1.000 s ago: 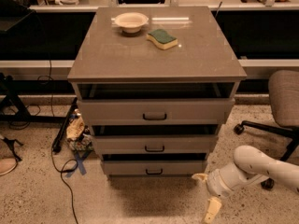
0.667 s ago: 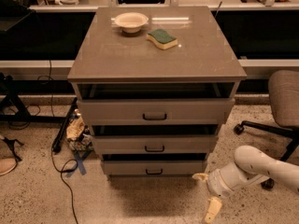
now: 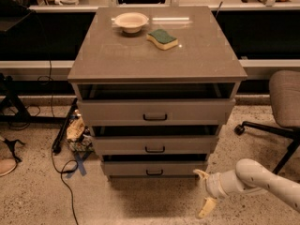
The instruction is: Open bottom drawer
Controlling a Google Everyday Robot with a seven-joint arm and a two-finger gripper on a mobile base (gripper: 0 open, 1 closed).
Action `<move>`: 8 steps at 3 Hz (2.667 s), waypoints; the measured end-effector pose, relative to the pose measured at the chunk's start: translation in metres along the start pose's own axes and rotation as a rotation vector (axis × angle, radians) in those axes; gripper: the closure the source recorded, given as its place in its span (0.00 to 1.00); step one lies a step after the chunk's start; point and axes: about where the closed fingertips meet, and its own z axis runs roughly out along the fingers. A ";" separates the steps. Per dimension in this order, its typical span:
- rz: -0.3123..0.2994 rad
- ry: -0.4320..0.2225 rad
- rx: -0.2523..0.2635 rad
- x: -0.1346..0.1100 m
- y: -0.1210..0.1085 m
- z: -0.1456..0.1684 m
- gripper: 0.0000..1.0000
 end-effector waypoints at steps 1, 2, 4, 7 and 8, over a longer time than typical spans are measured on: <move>-0.067 -0.046 0.141 0.034 -0.066 0.047 0.00; -0.067 -0.046 0.140 0.034 -0.066 0.047 0.00; -0.302 0.048 0.171 0.048 -0.102 0.097 0.00; -0.412 0.155 0.241 0.051 -0.137 0.123 0.00; -0.469 0.200 0.259 0.061 -0.146 0.140 0.00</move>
Offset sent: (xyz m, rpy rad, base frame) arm 0.0509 0.0038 -0.0486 0.0224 -0.1308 -0.0301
